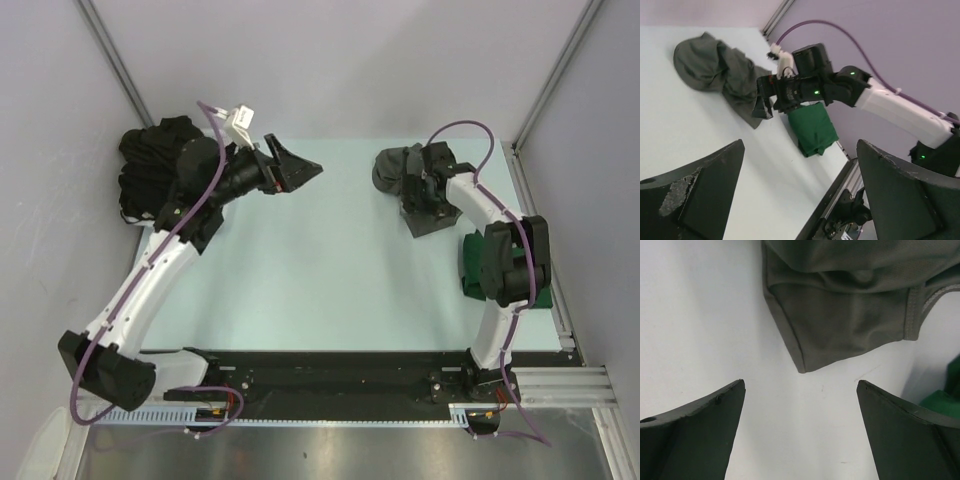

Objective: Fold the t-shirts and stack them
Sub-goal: Flatten out the tshirt

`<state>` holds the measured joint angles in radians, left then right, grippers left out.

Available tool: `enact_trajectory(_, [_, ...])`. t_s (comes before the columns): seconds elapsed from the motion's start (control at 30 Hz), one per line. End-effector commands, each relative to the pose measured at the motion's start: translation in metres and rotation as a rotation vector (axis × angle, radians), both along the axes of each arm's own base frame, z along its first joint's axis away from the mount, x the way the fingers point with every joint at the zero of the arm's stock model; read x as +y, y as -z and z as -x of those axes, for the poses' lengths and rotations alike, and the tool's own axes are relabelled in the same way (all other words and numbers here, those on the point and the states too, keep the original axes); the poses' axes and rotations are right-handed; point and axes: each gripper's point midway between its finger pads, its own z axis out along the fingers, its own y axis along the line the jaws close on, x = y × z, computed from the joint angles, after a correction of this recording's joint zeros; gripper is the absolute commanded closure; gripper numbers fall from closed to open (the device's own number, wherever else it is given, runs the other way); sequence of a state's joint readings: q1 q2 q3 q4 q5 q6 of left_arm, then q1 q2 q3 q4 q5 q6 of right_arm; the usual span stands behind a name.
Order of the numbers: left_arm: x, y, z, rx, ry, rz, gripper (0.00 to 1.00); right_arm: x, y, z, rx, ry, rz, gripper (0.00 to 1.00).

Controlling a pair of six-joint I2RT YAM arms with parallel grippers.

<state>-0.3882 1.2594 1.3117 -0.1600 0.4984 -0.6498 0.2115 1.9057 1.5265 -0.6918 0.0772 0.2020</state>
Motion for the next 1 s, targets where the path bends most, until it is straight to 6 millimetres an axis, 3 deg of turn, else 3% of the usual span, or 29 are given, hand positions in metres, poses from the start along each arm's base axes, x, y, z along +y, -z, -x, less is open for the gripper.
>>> enact_trajectory(0.0, [-0.001, -0.072, 0.034, -0.238, 0.074, 0.124, 0.0, -0.026, -0.02, 0.0, -0.038, 0.07, 0.008, 0.0])
enact_trajectory(0.13, [-0.001, -0.093, 0.054, -0.329, 0.077, 0.145, 0.01, -0.051, -0.021, 0.004, -0.045, 0.127, 0.045, 0.0])
enact_trajectory(0.23, [-0.009, -0.082, 0.047, -0.26, 0.095, 0.176, 0.0, -0.058, -0.019, 0.006, -0.042, 0.145, 0.032, 0.0])
enact_trajectory(0.4, [-0.027, -0.067, 0.061, -0.165, 0.258, 0.323, 0.01, -0.062, -0.018, 0.007, -0.042, 0.147, 0.036, 0.0])
enact_trajectory(0.47, [-0.032, -0.054, 0.055, -0.08, 0.273, 0.349, 0.01, -0.062, -0.017, 0.007, -0.038, 0.146, 0.034, 0.0])
enact_trajectory(0.53, [-0.032, -0.049, 0.051, -0.071, 0.249, 0.364, 0.01, -0.061, -0.016, 0.006, -0.037, 0.141, 0.029, 0.0])
enact_trajectory(0.6, [-0.018, -0.052, 0.046, -0.154, 0.14, 0.384, 0.01, -0.062, -0.015, 0.005, -0.039, 0.137, 0.034, 0.0])
enact_trajectory(0.7, [-0.011, -0.041, 0.04, -0.188, 0.084, 0.289, 0.0, -0.066, -0.013, 0.004, -0.038, 0.138, 0.056, 0.0])
enact_trajectory(0.73, [-0.015, -0.026, 0.039, -0.169, 0.112, 0.215, 0.01, -0.067, -0.009, 0.004, -0.03, 0.137, 0.059, 0.0])
enact_trajectory(0.77, [-0.016, -0.035, 0.04, -0.191, 0.13, 0.197, 0.0, -0.068, -0.009, 0.003, -0.032, 0.138, 0.064, 0.0])
enact_trajectory(0.83, [-0.021, -0.023, 0.037, -0.171, 0.155, 0.144, 0.0, -0.071, -0.007, 0.0, -0.03, 0.136, 0.079, 0.0])
enact_trajectory(0.97, [-0.018, -0.023, 0.031, -0.163, 0.114, 0.132, 0.01, -0.073, 0.005, -0.008, 0.003, 0.14, 0.086, 0.0])
